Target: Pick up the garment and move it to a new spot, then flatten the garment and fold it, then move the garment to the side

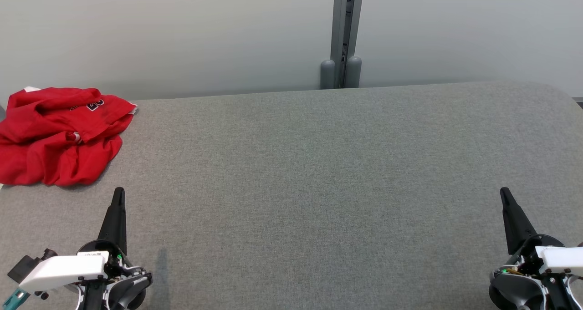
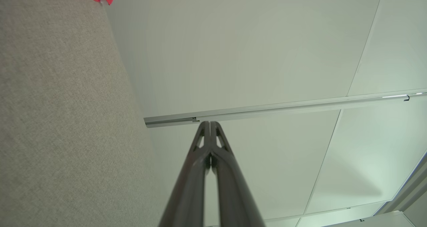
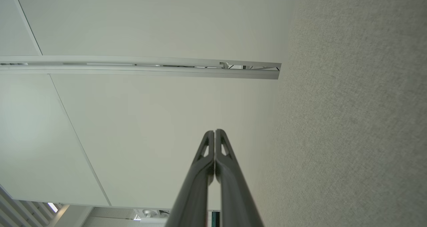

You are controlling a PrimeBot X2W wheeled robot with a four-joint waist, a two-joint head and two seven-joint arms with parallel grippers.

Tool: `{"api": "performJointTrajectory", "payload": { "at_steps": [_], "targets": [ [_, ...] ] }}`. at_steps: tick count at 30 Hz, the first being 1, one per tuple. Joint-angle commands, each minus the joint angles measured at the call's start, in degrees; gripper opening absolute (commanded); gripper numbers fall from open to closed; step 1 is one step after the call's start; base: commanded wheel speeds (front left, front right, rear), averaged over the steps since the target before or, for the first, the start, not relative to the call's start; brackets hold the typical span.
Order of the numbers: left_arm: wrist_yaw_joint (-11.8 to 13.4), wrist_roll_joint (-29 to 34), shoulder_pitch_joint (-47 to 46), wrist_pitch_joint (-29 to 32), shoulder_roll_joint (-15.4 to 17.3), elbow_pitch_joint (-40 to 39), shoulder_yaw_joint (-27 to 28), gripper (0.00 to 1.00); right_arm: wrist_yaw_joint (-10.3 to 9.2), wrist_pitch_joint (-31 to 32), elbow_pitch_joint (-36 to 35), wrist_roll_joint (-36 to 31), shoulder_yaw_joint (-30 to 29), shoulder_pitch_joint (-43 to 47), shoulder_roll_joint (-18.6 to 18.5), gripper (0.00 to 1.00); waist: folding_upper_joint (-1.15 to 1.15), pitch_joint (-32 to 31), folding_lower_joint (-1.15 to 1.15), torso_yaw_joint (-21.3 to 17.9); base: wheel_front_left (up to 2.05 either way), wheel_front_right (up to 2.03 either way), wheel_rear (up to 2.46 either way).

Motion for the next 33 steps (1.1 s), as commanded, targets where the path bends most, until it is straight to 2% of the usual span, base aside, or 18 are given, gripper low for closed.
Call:
{"api": "performJointTrajectory", "payload": {
  "at_steps": [1, 20, 21, 33],
  "targets": [
    [-0.28, 0.11, -0.95, 0.11, 0.17, -0.16, 0.12, 0.0, 0.03, 0.11, -0.13, -0.18, -0.01, -0.54, -0.34, 0.0, 0.0, 0.0, 0.0, 0.0, 0.0, 0.0, 0.0],
    [-0.28, 0.11, -0.95, 0.11, 0.17, -0.16, 0.12, 0.0, 0.03, 0.11, -0.13, -0.18, -0.01, -0.54, -0.34, 0.0, 0.0, 0.0, 0.0, 0.0, 0.0, 0.0, 0.0],
    [-0.01, 0.02, 0.01, -0.03, 0.0, 0.0, -0.02, 1.0, 0.0, -0.03, 0.0, -0.02, 0.03, 0.0, 0.0, 1.0, 0.0, 0.0, 0.0, 0.0, 0.0, 0.0, 0.0],
    [0.1, 1.51, 2.09, -2.49, -0.4, 0.58, -2.11, 1.0, -0.05, -2.49, 1.12, -1.17, 2.11, 1.5, 0.52, 1.0, 0.0, 0.0, 0.0, 0.0, 0.0, 0.0, 0.0]
  ]
}}
